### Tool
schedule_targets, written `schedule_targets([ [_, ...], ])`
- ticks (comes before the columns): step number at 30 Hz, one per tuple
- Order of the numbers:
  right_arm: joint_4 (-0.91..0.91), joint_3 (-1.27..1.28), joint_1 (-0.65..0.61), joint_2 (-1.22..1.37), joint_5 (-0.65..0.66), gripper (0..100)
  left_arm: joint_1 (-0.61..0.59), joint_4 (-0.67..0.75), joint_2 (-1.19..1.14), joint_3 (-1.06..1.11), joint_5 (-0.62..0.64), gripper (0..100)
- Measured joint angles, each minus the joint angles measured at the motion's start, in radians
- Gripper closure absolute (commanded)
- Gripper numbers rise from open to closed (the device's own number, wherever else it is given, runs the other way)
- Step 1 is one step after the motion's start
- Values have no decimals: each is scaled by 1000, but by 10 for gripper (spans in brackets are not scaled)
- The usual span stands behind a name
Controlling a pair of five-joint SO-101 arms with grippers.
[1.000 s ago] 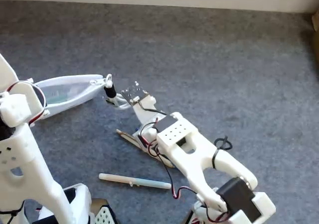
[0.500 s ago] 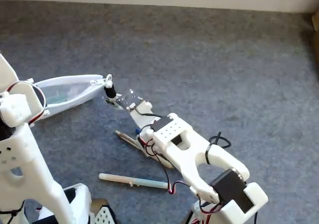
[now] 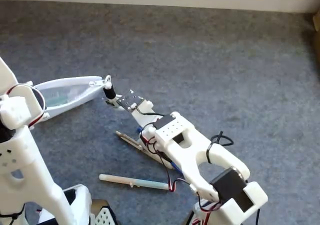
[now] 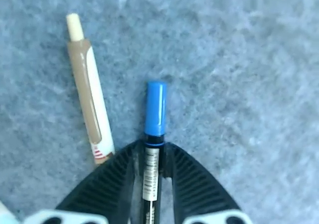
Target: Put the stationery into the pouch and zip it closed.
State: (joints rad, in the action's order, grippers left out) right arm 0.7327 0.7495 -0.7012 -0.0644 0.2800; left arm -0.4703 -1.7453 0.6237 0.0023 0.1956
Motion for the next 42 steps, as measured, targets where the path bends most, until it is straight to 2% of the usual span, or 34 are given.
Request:
schedule_targets([
  [5, 9, 5, 6, -120, 2, 993, 0, 5, 2, 2, 0, 994],
  [19, 58, 5, 150, -407, 2, 993, 6, 41, 0, 5, 0, 994],
  [23, 32, 5, 186, -420, -69, 993, 86, 43, 2, 3, 0, 994],
  [32, -216, 5, 279, -422, -233, 993, 221, 48, -3, -51, 77, 994],
  [37, -236, 5, 285, -422, -262, 993, 305, 48, -5, -60, 95, 994],
  [42, -236, 5, 285, -422, -269, 993, 324, 48, -5, -60, 95, 994],
])
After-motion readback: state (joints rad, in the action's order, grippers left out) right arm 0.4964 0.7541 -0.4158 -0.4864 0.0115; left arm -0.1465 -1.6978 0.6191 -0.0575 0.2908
